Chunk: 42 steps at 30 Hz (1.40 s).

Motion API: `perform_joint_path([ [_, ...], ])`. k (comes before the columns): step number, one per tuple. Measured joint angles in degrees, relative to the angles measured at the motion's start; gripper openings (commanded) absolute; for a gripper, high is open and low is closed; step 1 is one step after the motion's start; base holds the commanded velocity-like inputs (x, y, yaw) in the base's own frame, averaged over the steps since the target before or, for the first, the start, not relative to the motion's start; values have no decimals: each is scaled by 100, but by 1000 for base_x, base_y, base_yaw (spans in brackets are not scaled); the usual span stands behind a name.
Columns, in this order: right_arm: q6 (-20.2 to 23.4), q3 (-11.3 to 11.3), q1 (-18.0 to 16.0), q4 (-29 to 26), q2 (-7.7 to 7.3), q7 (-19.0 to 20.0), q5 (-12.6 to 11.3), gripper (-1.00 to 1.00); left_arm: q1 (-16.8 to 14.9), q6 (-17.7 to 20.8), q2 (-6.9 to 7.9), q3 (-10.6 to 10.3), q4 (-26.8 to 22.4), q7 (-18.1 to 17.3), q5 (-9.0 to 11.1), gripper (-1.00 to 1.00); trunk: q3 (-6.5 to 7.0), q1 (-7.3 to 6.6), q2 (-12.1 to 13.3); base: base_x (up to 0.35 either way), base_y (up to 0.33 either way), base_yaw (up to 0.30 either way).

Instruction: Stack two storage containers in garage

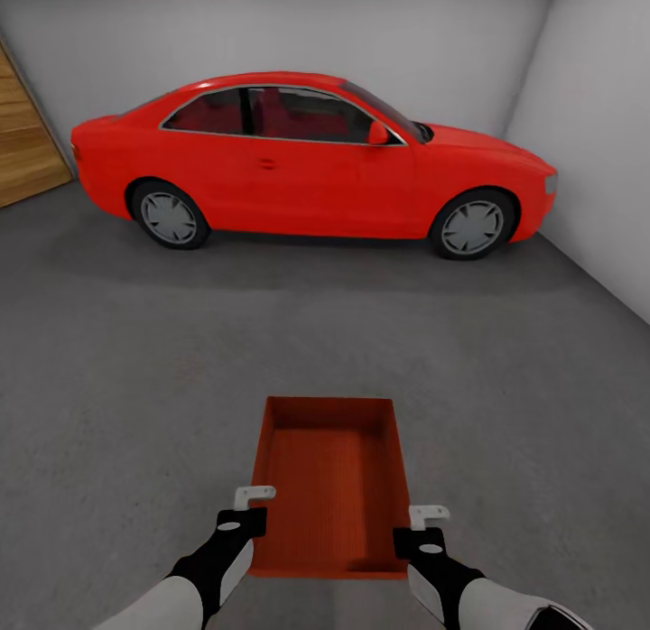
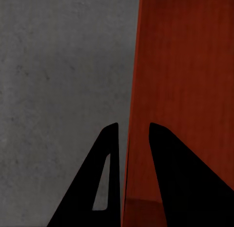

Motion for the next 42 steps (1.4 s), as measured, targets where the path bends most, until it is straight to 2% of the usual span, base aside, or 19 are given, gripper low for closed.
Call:
perform_joint_path([
  [14,-2,-1,0,-4,-2,0,4,-100,0,-7,-1,1,0,1,1,-100,0,1,0,305,0,0],
  [33,0,3,0,2,0,0,0,-100,0,-8,0,2,8,-1,1,-100,0,3,1,14,0,-1],
  [42,0,3,1,2,0,-2,1,-100,-2,-10,-1,3,13,0,1,-100,0,3,1,0,0,-221],
])
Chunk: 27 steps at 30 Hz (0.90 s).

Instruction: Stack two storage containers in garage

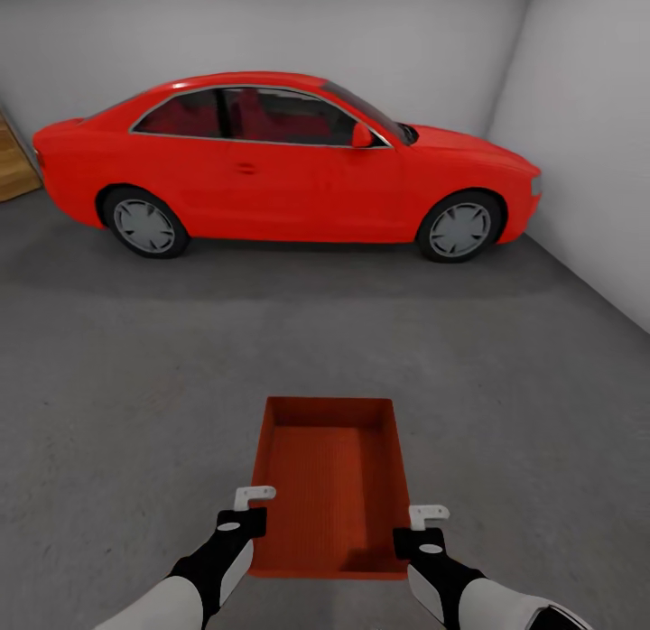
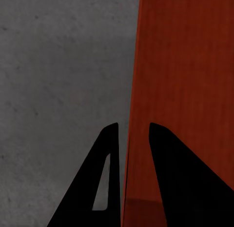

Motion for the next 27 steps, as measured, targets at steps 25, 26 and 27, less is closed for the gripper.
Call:
perform_joint_path([
  [25,1,1,0,-4,-3,0,0,-100,0,-1,-2,3,-1,2,-3,-100,0,0,0,0,0,-293],
  [26,0,1,0,-5,-3,0,-1,-100,0,0,-2,2,-3,1,-2,-100,0,0,0,0,0,-294],
  [27,-1,-1,0,-7,-3,0,1,-100,0,0,-1,0,-7,1,-1,-100,0,0,0,0,0,-293],
])
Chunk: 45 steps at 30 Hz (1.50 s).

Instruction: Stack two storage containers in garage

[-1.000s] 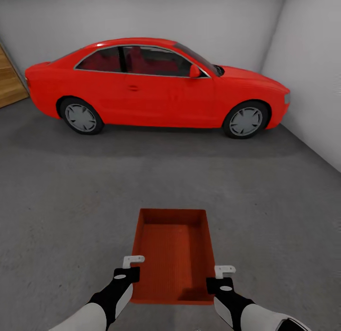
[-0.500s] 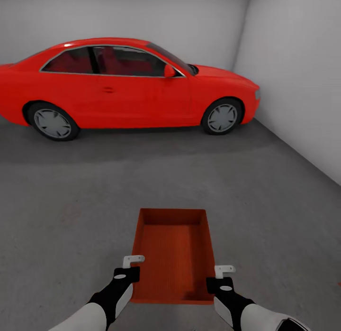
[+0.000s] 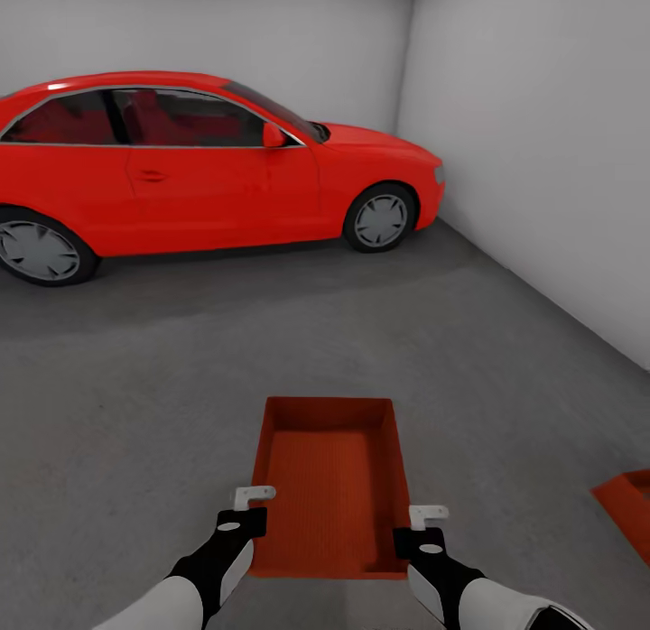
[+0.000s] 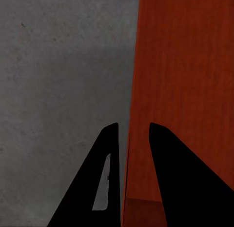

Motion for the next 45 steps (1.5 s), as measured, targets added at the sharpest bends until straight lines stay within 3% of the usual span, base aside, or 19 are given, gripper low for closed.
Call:
perform_joint_path([
  [35,6,-4,1,4,-2,1,8,-100,0,1,-6,12,8,3,-13,-100,0,0,0,1,0,-294],
  [45,1,-3,0,-1,-2,1,3,-100,0,1,-2,2,-1,0,-3,-100,0,-3,-1,269,0,-293],
])
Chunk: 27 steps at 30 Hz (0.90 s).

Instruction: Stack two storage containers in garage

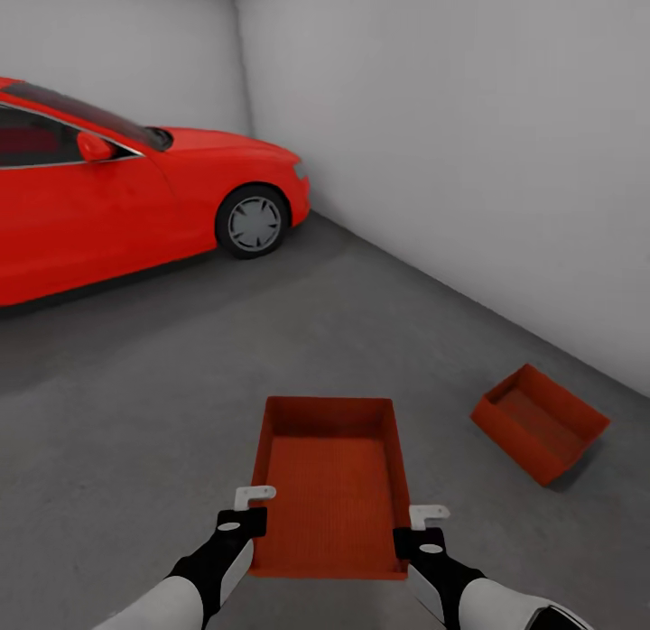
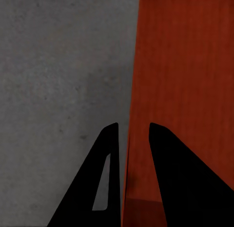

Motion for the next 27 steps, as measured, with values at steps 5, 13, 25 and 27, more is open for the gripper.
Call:
perform_joint_path([
  [5,0,4,0,2,2,0,-5,-100,0,0,2,-2,2,-2,3,-100,0,0,0,321,0,-293],
  [13,4,-1,0,9,1,1,5,-100,0,0,-3,8,11,2,-7,-100,0,0,0,322,0,-293],
  [25,5,-3,1,10,1,1,7,-100,0,0,-4,11,13,2,-9,-100,0,0,0,322,0,-293],
  [27,5,-3,1,10,1,1,7,-100,0,0,-4,11,13,2,-9,-100,0,0,0,322,0,-293],
])
